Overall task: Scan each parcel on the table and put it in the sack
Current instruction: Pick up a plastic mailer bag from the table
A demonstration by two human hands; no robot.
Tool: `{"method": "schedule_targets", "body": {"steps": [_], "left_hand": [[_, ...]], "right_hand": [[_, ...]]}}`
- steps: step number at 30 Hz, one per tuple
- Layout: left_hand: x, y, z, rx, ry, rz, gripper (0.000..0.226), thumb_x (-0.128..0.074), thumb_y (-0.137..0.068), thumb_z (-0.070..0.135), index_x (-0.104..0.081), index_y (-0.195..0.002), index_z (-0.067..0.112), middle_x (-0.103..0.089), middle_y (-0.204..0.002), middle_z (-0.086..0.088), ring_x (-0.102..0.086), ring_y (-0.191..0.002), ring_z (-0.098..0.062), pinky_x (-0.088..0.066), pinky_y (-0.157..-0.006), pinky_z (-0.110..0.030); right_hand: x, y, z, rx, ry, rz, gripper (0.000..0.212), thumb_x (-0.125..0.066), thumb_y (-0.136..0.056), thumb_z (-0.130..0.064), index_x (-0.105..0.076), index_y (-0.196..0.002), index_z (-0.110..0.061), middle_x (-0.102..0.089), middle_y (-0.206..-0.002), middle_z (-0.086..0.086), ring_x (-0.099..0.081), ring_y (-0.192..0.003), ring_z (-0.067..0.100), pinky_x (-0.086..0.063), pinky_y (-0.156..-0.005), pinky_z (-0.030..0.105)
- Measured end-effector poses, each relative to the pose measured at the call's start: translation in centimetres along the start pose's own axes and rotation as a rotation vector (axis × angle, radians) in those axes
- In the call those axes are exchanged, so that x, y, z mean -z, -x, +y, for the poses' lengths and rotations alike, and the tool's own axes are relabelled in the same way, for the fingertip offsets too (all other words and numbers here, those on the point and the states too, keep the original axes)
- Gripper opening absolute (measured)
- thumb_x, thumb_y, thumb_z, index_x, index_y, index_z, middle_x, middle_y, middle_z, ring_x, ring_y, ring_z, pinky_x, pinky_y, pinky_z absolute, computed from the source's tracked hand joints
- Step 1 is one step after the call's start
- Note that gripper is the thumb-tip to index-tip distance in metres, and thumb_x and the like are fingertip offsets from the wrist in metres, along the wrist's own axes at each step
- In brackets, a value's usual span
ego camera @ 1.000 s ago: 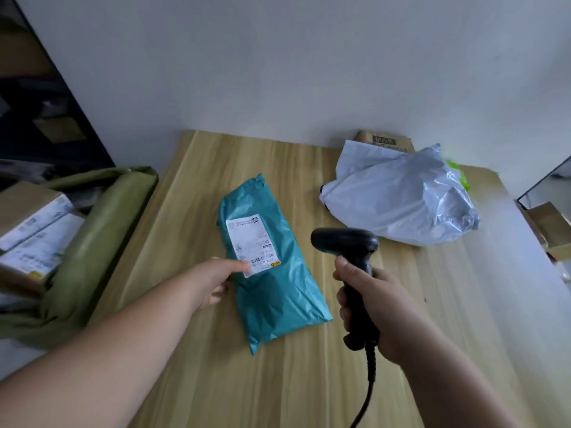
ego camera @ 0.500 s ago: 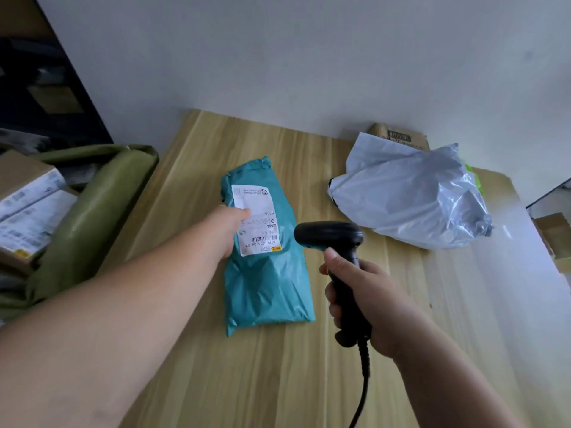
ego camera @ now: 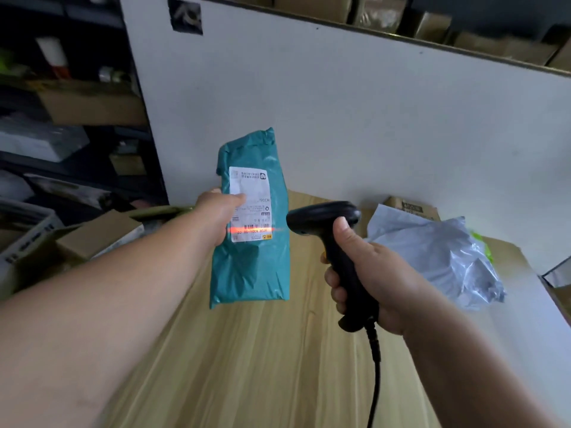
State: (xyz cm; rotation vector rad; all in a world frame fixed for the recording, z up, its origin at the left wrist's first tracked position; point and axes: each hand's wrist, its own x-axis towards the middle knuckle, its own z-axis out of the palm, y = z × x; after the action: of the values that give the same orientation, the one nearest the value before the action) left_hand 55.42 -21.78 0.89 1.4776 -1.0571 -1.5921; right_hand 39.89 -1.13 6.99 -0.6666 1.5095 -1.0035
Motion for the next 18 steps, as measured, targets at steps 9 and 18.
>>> {"method": "schedule_targets", "body": {"steps": [9,18], "left_hand": [[5.1,-0.6,2.0,-0.082,0.050,0.006,0.018,-0.062,-0.090,0.007,-0.064,-0.107,0.012,-0.069,-0.101,-0.010,-0.068,-0.086,-0.028,-0.056,-0.071,-0.041],[11.8,-2.1,3.6,-0.105,-0.032,0.018,0.012,-0.063,-0.089,0.005,-0.065,-0.098,0.013,-0.069,-0.093,-0.009,-0.067,-0.081,-0.026,-0.055,-0.069,-0.037]], "right_hand": [[-5.3,-0.4,-2.7,0.040,0.052,-0.015,0.077,-0.061,-0.054,-0.078,-0.060,-0.090,-0.010,-0.057,-0.061,0.005,-0.050,-0.047,0.019,-0.042,-0.052,0.032],[-10.5,-2.1,-3.4,0.032,0.059,-0.037,0.086,-0.063,-0.047,-0.079,-0.061,-0.096,-0.009,-0.058,-0.060,0.004,-0.050,-0.047,0.019,-0.042,-0.052,0.032]]}}
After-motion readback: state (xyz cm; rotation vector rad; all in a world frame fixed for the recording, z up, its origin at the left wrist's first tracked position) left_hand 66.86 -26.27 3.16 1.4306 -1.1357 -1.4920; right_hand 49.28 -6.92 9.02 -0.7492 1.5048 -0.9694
